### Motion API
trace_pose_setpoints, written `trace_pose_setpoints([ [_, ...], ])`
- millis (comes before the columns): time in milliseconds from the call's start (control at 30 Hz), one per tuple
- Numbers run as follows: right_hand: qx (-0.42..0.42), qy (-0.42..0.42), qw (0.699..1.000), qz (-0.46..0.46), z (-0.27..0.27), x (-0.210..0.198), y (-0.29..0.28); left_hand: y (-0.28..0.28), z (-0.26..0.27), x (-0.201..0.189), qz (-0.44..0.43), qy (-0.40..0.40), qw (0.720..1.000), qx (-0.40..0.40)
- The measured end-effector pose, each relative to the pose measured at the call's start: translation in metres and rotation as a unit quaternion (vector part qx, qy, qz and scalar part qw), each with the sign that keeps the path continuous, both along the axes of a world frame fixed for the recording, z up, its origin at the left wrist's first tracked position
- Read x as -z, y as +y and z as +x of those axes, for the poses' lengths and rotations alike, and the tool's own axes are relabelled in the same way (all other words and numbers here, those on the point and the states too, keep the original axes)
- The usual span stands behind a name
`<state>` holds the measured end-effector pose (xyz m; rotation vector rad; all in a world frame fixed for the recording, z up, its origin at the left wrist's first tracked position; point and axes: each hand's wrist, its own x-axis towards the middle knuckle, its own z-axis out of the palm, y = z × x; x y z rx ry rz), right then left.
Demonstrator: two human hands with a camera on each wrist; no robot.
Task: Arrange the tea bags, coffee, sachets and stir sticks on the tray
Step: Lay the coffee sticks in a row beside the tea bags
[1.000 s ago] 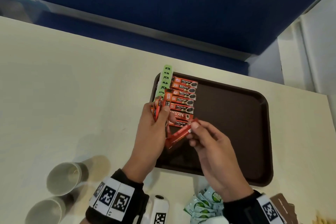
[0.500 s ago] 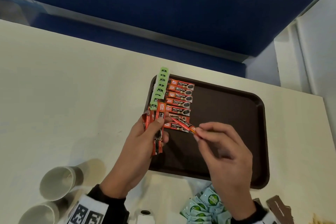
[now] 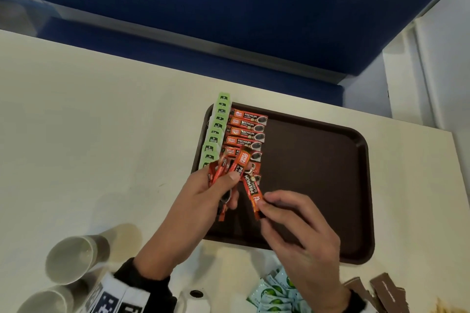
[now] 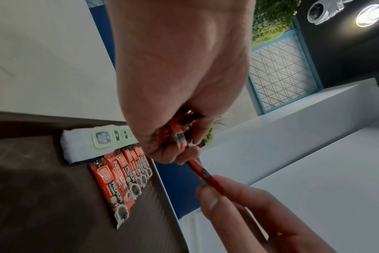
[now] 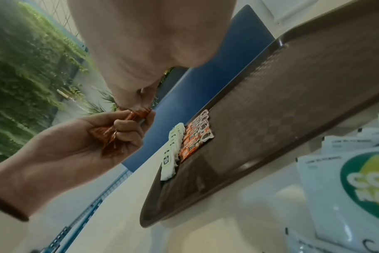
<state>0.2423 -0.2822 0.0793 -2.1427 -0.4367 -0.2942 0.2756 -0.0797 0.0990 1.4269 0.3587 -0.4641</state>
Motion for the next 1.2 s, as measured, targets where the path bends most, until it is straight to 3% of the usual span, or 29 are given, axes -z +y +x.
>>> trace_pose_setpoints([
  [100, -0.018, 0.113, 0.991, 0.068, 0.003, -0.007, -0.002, -0.004, 0.005, 0.001, 0.000, 0.007, 1.000, -0.009],
  [200, 0.067, 0.279, 0.936, 0.204, 0.018, -0.021, -0.002, -0.003, 0.011, -0.005, -0.007, -0.013, 0.999, 0.044],
  [267, 0.069, 0.355, 0.905, 0.226, 0.034, -0.026, -0.002, -0.002, 0.014, -0.010, 0.001, -0.025, 0.994, 0.104],
  [333, 0.018, 0.405, 0.890, 0.208, 0.049, -0.027, -0.001, -0.003, 0.017, -0.012, 0.003, -0.019, 0.991, 0.132],
  [433, -0.014, 0.423, 0.890, 0.168, 0.061, -0.024, -0.001, -0.003, 0.016, -0.010, -0.018, -0.004, 0.993, 0.118],
  [533, 0.043, 0.408, 0.892, 0.192, 0.063, -0.021, -0.003, 0.001, 0.011, -0.005, -0.007, 0.004, 0.996, 0.087],
  [667, 0.110, 0.422, 0.855, 0.281, 0.057, -0.011, -0.001, 0.008, 0.004, 0.006, 0.054, 0.034, 0.990, 0.124],
  [733, 0.114, 0.438, 0.840, 0.298, 0.054, -0.005, -0.001, 0.007, 0.002, 0.012, 0.071, 0.040, 0.992, 0.100],
  [833, 0.081, 0.447, 0.859, 0.237, 0.049, -0.001, -0.001, 0.007, 0.000, 0.021, 0.108, 0.043, 0.991, 0.062],
  [967, 0.007, 0.324, 0.946, -0.024, 0.044, 0.008, -0.004, 0.013, -0.003, 0.026, 0.124, 0.037, 0.986, 0.103],
  [1067, -0.029, 0.262, 0.958, -0.109, 0.043, 0.018, -0.003, 0.019, -0.002, 0.025, 0.112, 0.055, 0.985, 0.121],
  [1200, 0.012, 0.232, 0.958, -0.169, 0.050, 0.039, -0.005, 0.028, 0.000, 0.025, 0.123, 0.065, 0.990, 0.036],
])
